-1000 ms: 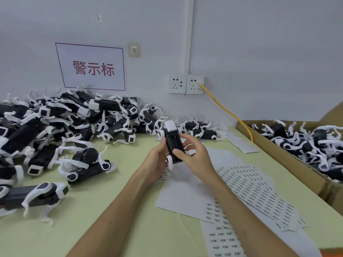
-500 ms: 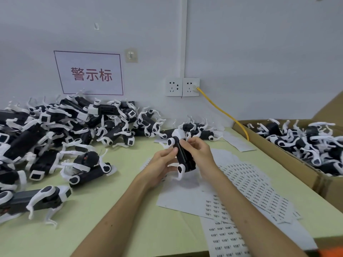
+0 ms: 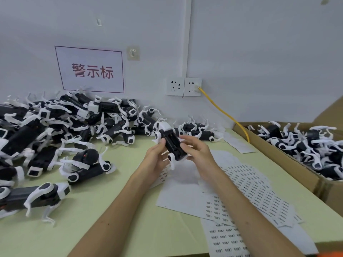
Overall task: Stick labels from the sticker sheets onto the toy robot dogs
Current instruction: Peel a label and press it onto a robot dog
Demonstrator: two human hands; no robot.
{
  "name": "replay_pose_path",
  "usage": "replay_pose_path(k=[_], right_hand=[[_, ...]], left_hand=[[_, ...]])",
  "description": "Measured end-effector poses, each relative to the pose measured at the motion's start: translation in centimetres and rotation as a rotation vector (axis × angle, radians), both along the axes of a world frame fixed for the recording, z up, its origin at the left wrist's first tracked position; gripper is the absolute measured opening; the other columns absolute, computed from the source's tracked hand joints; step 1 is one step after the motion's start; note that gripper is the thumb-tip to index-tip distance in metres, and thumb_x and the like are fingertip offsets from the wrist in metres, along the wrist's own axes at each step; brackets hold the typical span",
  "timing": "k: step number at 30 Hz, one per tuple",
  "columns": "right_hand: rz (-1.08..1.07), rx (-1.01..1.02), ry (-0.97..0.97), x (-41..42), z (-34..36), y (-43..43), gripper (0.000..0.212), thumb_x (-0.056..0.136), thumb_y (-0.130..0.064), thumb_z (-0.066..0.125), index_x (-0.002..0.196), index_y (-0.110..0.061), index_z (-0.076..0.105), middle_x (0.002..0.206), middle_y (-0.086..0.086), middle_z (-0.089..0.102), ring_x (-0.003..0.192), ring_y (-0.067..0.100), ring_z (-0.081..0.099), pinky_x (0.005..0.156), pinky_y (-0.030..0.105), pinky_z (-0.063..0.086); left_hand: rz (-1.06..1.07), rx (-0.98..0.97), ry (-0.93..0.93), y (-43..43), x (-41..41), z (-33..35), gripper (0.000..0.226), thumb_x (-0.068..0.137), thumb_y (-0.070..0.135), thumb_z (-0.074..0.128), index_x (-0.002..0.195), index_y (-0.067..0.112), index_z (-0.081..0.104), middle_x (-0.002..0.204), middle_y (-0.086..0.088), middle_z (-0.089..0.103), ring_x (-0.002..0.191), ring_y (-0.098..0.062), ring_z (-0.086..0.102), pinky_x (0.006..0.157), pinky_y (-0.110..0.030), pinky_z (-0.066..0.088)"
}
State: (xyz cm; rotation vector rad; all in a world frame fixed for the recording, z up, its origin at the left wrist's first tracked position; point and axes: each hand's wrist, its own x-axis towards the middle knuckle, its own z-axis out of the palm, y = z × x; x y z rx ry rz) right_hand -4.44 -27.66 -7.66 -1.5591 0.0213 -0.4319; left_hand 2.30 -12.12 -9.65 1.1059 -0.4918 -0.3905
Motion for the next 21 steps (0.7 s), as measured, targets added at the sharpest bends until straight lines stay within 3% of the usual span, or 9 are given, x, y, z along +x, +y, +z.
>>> replay_pose_path(k=[3,5,7,9,12,15,17,21], right_hand=[[-0.034,-0.097,0.050,0.2,-0.5,0.5,0.019,0.099,-0.024,0.065,0.116,-0.029,0.072,0.111,-0.007,0.069,0.095,0.011,0.065,0.078,0.024,0.047],[-0.070,-0.317,0.047,0.4,-1.3,1.0,0.019,0.099,-0.023,0.065,0.116,-0.026,0.071,0.108,-0.010,0.069,0.097,0.009,0.064,0.080,0.020,0.046],[-0.017,-0.599,0.064,0.3,-2.4,1.9,0.031,0.096,-0.030,0.069,0.127,-0.029,0.067,0.122,-0.013,0.066,0.111,0.004,0.060,0.093,0.023,0.044],[0.089,-0.823,0.113,0.4,-3.1,2.8,0.053,0.092,-0.044,0.072,0.142,-0.033,0.056,0.143,-0.013,0.057,0.130,0.006,0.050,0.111,0.030,0.037],[0.152,-1.035,0.174,0.5,-3.5,3.5,0.080,0.085,-0.062,0.070,0.154,-0.035,0.040,0.157,-0.012,0.044,0.143,0.011,0.039,0.120,0.038,0.024],[0.149,-1.057,0.188,0.5,-3.5,3.4,0.082,0.083,-0.062,0.072,0.153,-0.034,0.040,0.156,-0.010,0.045,0.141,0.013,0.041,0.120,0.039,0.024],[0.147,-1.048,0.180,0.5,-3.4,3.4,0.078,0.083,-0.059,0.074,0.150,-0.033,0.044,0.153,-0.010,0.048,0.139,0.012,0.044,0.119,0.039,0.025],[0.139,-1.031,0.150,0.5,-3.4,3.4,0.058,0.084,-0.055,0.075,0.136,-0.035,0.057,0.142,-0.014,0.055,0.130,0.008,0.050,0.117,0.040,0.029]], left_hand=[[0.139,-0.105,0.129,0.6,0.7,0.7,0.043,0.108,0.042,0.044,0.128,0.011,0.066,0.117,-0.007,0.076,0.103,-0.022,0.071,0.077,-0.027,0.059],[0.240,-0.155,0.228,1.2,1.3,0.8,0.050,0.106,0.047,0.045,0.133,0.009,0.064,0.103,-0.005,0.075,0.089,-0.019,0.067,0.068,-0.026,0.052],[0.321,-0.174,0.296,2.0,1.9,0.9,0.053,0.104,0.052,0.047,0.130,0.009,0.064,0.087,-0.003,0.069,0.070,-0.018,0.058,0.053,-0.024,0.039],[0.370,-0.195,0.335,2.8,2.4,0.8,0.043,0.103,0.051,0.051,0.121,0.015,0.065,0.087,-0.001,0.065,0.059,-0.014,0.054,0.042,-0.022,0.035],[0.408,-0.231,0.358,3.7,2.8,0.9,0.036,0.104,0.051,0.051,0.112,0.018,0.066,0.093,0.000,0.069,0.071,-0.013,0.060,0.059,-0.024,0.041],[0.402,-0.249,0.413,4.1,2.9,0.8,0.043,0.105,0.053,0.046,0.118,0.020,0.070,0.106,-0.001,0.076,0.094,-0.016,0.065,0.076,-0.027,0.045],[0.402,-0.252,0.437,4.1,2.9,0.8,0.047,0.106,0.053,0.043,0.126,0.018,0.068,0.115,-0.005,0.073,0.092,-0.017,0.065,0.075,-0.028,0.046],[0.403,-0.262,0.478,3.2,2.6,0.8,0.045,0.107,0.051,0.043,0.118,0.014,0.066,0.112,-0.011,0.072,0.080,-0.020,0.067,0.069,-0.031,0.050]])
